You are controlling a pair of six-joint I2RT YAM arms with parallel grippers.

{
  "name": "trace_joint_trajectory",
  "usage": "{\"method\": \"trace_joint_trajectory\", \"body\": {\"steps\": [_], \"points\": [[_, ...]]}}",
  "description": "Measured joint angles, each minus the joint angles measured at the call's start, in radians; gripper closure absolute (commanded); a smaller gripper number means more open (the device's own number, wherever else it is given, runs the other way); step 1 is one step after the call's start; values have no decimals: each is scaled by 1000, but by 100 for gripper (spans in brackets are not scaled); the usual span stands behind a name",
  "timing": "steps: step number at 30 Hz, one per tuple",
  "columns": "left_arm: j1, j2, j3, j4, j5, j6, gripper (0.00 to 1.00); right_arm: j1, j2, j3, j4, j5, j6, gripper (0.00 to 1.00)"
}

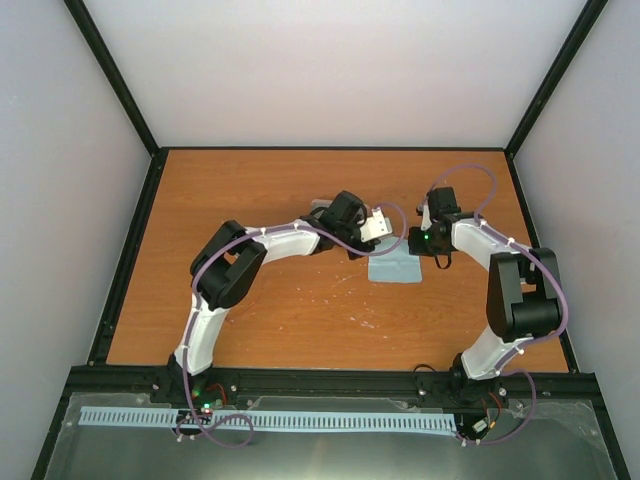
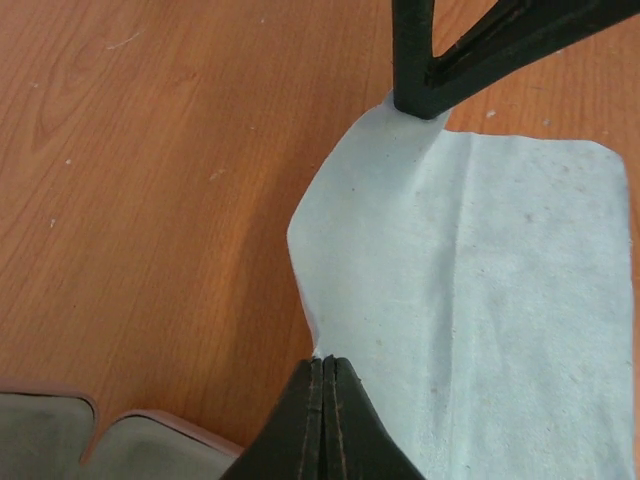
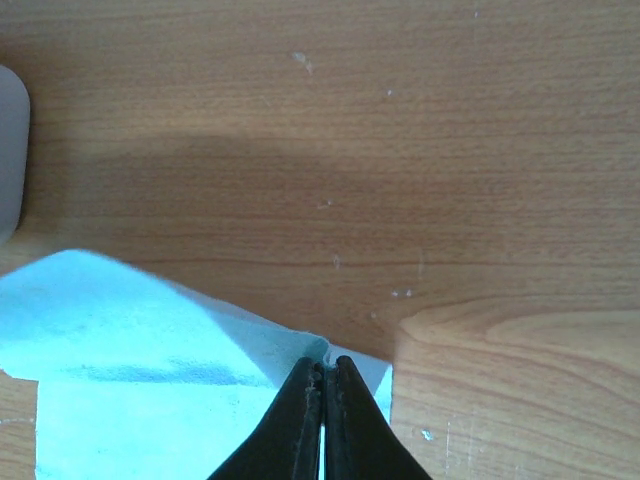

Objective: Organize the sunglasses
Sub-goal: Fold the glasses cleaning cloth at the center of the board.

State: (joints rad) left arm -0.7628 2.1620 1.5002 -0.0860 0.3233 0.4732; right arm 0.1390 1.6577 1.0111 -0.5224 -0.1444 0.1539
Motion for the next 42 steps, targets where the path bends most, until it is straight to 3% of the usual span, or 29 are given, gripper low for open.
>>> {"method": "trace_joint_trajectory", "body": {"steps": [42], "points": [[-29, -141, -237, 71, 139, 61, 99, 0, -114, -188, 30, -28, 19, 97]]}}
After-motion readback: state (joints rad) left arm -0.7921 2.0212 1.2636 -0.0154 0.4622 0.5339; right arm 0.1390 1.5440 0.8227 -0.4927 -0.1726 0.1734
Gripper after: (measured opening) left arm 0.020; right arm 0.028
